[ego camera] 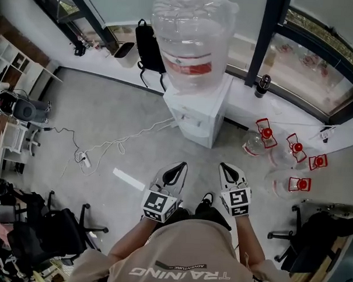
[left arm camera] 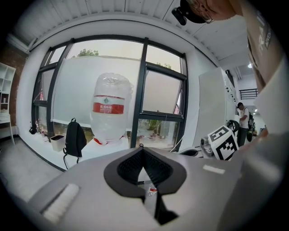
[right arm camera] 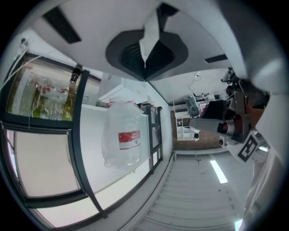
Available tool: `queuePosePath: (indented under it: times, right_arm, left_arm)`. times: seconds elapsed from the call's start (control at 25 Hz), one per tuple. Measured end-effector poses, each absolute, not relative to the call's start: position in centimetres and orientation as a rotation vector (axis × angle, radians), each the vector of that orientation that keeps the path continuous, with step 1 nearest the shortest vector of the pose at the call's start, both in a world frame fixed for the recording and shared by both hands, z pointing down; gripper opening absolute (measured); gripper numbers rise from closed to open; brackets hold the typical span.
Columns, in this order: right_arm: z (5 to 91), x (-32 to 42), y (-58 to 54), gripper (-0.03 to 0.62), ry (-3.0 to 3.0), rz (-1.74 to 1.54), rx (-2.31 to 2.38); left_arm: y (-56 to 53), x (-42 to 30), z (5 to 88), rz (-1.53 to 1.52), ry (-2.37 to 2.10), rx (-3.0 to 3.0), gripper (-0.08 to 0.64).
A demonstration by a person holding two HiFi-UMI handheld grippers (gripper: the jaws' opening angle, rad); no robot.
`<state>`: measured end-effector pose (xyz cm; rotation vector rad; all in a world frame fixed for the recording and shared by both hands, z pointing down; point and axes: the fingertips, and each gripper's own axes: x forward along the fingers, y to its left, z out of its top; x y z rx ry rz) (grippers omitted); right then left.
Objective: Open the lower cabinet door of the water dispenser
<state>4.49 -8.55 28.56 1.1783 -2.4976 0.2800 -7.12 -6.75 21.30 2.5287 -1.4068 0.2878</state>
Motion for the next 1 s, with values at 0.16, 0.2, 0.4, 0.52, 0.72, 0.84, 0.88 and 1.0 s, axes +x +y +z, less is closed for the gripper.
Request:
queuePosePath:
  times: [0.16,0.2,0.4,0.52,0.72,0.84,0.88,1.0]
  right_arm:
    - [29.2,4.0,-9.8,0.011,-2.469,0.181,1.109]
    - [29.4,3.8,-10.0,0.011,-2.461,0.17,1.096]
    - [30.3,3.2,-11.9,0.011,-2.454,0.24,1.13]
    - [29.9,2.5,-13.2,0.011,-2.438,0.274,1.19]
    - [28.8,0.4,-15.0,0.011,-2.412,0.297,1.234]
    - [28.4,-1.1,-16.6,0.011,-2.422,0.311,1.26]
    - [28.2,-1.5,-17.0,0.011,-2.434,0.328,1.273]
    - [28.0,-2.6,-17.9,0.012,-2.449,0.338,1.289]
  left_arm:
    - [-8.4,-6.7,22.3,0.313,-1.391,2.513,0.008]
    - [-8.9,-6.6,22.5,0.318,-1.382,2.512,0.008]
    - [-11.6,-6.6,23.0,0.313,-1.324,2.55,0.008]
    - [-13.5,-7.3,23.1,0.297,-1.277,2.587,0.008]
    - [-17.2,-9.3,22.6,0.26,-1.238,2.637,0.008]
    - [-19.0,-10.6,23.7,0.25,-1.216,2.636,0.008]
    - [-19.5,-10.8,24.3,0.257,-1.208,2.633,0.008]
    - [-20.3,-11.6,25.4,0.269,-1.195,2.622,0.008]
